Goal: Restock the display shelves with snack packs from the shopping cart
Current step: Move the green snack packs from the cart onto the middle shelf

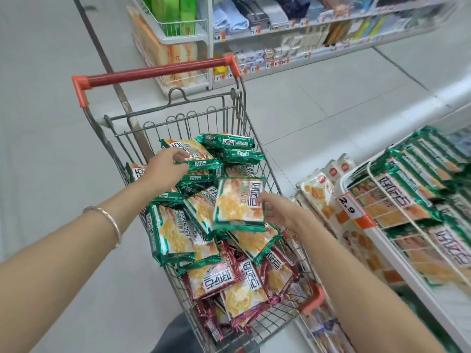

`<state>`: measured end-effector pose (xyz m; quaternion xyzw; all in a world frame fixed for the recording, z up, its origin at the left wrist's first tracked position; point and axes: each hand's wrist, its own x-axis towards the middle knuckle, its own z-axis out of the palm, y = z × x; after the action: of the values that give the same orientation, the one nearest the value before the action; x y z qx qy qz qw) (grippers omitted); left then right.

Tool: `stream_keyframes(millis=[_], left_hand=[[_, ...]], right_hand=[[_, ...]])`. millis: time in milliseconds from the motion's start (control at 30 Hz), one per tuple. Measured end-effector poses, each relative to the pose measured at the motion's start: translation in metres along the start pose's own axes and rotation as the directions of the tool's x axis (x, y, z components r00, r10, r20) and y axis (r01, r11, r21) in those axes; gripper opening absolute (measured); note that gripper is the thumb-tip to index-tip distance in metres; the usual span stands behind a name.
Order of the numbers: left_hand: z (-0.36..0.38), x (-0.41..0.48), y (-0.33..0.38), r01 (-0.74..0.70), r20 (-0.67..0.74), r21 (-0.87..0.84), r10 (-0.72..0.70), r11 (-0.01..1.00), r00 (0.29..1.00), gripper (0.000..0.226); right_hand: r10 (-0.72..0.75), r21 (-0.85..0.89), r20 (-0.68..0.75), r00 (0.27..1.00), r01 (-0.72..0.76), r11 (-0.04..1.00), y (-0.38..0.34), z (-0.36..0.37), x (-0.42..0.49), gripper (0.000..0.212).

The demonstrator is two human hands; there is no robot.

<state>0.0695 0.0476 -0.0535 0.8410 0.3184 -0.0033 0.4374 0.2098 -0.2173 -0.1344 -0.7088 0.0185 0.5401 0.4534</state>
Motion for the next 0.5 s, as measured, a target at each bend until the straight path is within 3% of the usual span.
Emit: stream_keyframes(millis=[67, 133, 200, 233, 300, 400, 500], left_hand=[[0.003, -0.006, 0.010, 0.034, 0.115, -0.066, -0.026, 0.997, 0.993, 0.040], [0.009, -0.015, 0.022, 0.089, 0.336, -0.096, -0.052, 0.991, 0.941, 0.062], [0.016, -0.027, 0.033, 0.149, 0.599, -0.043, -0.094, 0.988, 0.795, 0.066], [0.019, -0.031, 0.034, 0.181, 0.661, -0.025, -0.119, 0.983, 0.741, 0.066], [0.016, -0.031, 0.024, 0.251, 0.648, -0.078, -0.142, 0.965, 0.748, 0.076], [0.001, -0.027, -0.001, 0.258, 0.444, -0.190, -0.151, 0.947, 0.883, 0.098], [-0.019, -0.018, -0.031, 0.266, 0.185, -0.287, -0.219, 0.920, 0.958, 0.045]], right_hand=[[-0.114, -0.244, 0.080, 0.990, 0.130, 0.961, -0.027, -0.001, -0.021, 0.027], [-0.212, -0.381, 0.122, 0.970, 0.243, 0.892, -0.059, 0.004, -0.042, 0.025], [-0.301, -0.394, 0.148, 0.942, 0.336, 0.855, -0.083, 0.011, -0.053, 0.026], [-0.321, -0.359, 0.174, 0.931, 0.364, 0.860, -0.089, 0.015, -0.053, 0.025], [-0.332, -0.199, 0.175, 0.927, 0.364, 0.910, -0.089, 0.019, -0.051, 0.032], [-0.278, 0.204, -0.082, 0.957, 0.289, 0.935, -0.057, 0.021, -0.026, 0.044], [0.054, 0.264, -0.238, 0.970, 0.011, 0.965, 0.003, 0.034, 0.008, 0.053]])
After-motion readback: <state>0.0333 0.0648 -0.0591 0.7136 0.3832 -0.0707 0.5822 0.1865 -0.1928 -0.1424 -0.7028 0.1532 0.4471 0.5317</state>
